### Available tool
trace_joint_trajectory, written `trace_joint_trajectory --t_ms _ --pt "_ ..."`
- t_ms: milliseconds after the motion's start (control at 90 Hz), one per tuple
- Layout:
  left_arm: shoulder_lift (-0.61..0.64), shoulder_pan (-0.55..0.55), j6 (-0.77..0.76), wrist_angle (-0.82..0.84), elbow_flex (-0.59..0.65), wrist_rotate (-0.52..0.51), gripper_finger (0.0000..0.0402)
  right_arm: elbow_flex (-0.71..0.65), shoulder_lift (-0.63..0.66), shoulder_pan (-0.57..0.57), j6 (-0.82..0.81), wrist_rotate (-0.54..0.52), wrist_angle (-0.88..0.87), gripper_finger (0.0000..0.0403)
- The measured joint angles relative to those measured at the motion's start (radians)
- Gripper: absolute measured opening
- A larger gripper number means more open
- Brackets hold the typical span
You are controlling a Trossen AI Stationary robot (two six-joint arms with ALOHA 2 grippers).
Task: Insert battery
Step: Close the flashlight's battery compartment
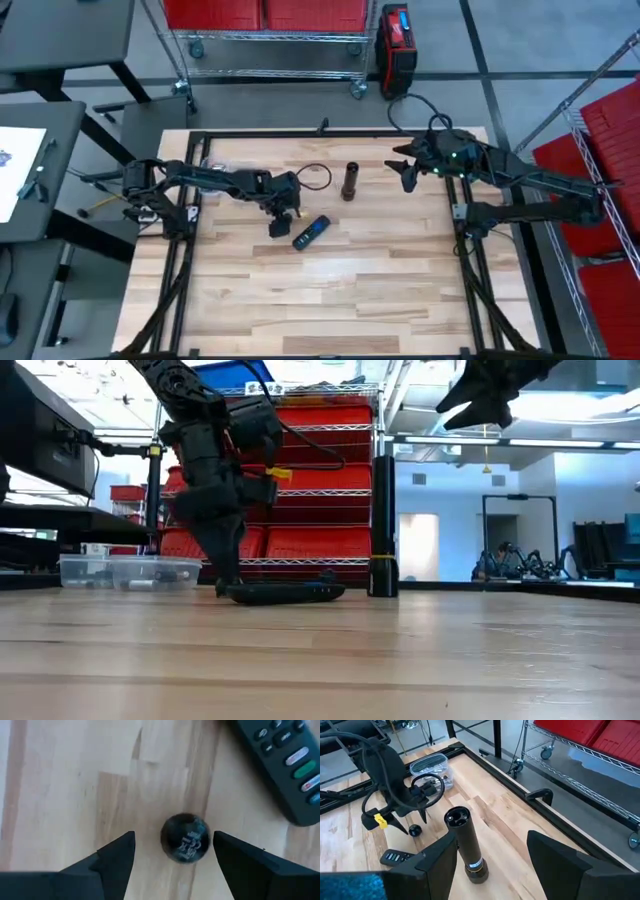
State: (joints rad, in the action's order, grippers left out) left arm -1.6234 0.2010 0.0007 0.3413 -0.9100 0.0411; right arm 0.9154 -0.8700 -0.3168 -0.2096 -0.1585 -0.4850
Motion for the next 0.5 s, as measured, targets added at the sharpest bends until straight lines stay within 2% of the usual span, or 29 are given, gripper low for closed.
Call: trace_joint_trajectory --t_ms 267,500 --pt "0.0 -0.015 -0.017 0.003 -0.003 0.002 0.0246 0.0 0.0 0.0 -0.003 0.0 0.0 0.0226" --pt "-0.001 -0.008 -0.013 0.043 -0.065 -0.023 0.0246 0.0 -0.001 0.0 -0.003 -0.005 0.0 0.0226"
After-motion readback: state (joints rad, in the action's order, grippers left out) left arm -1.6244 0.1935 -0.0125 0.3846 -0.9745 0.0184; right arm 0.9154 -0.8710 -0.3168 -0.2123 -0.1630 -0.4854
